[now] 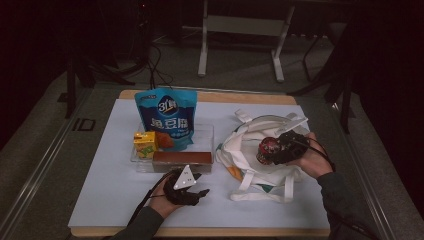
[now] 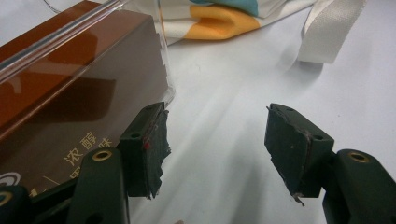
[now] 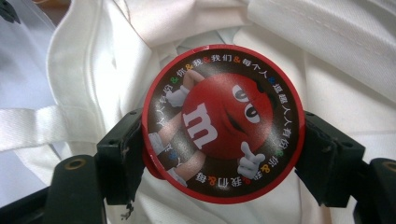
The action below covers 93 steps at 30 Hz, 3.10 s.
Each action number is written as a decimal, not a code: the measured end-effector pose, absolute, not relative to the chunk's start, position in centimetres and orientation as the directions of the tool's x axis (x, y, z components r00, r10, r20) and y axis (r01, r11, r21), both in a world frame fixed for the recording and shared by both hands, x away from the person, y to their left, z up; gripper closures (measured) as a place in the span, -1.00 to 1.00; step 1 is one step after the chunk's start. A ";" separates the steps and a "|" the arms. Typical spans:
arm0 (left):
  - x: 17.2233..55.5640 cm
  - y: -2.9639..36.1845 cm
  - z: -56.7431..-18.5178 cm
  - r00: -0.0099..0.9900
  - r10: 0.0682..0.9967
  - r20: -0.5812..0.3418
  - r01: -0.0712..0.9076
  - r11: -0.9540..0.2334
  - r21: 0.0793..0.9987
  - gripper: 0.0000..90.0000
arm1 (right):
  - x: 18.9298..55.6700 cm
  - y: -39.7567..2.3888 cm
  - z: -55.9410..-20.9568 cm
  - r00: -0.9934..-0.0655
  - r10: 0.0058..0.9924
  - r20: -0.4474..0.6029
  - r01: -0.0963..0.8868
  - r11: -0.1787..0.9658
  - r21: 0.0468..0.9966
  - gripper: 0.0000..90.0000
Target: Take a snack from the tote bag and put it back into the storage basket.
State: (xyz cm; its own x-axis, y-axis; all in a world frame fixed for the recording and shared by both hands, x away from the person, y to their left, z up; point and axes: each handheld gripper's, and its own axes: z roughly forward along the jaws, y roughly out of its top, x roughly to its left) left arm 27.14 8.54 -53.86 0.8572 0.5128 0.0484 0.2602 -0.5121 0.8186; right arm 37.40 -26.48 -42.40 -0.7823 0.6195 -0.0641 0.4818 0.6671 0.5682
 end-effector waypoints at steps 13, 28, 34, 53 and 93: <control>27.1 8.5 -53.9 0.857 0.512 0.048 0.260 -0.511 0.819 -0.13 | 37.2 -25.6 -41.9 -0.794 0.604 -0.070 0.466 0.678 0.569 -0.44; 27.1 8.5 -53.9 0.858 0.512 0.047 0.261 -0.512 0.818 -0.13 | 37.0 -24.4 -41.3 -0.812 0.580 -0.073 0.439 0.688 0.578 -0.44; 27.1 8.5 -53.9 0.858 0.512 0.049 0.259 -0.514 0.818 -0.13 | 36.9 -23.6 -40.9 -0.824 0.561 -0.079 0.421 0.700 0.576 -0.44; 27.1 8.5 -53.9 0.857 0.512 0.048 0.260 -0.512 0.819 -0.13 | 36.8 -21.8 -39.4 -0.852 0.516 -0.087 0.373 0.716 0.590 -0.44; 27.1 8.5 -53.9 0.858 0.511 0.050 0.258 -0.513 0.818 -0.13 | 36.1 -16.6 -36.4 -0.904 0.413 -0.109 0.260 0.734 0.627 -0.44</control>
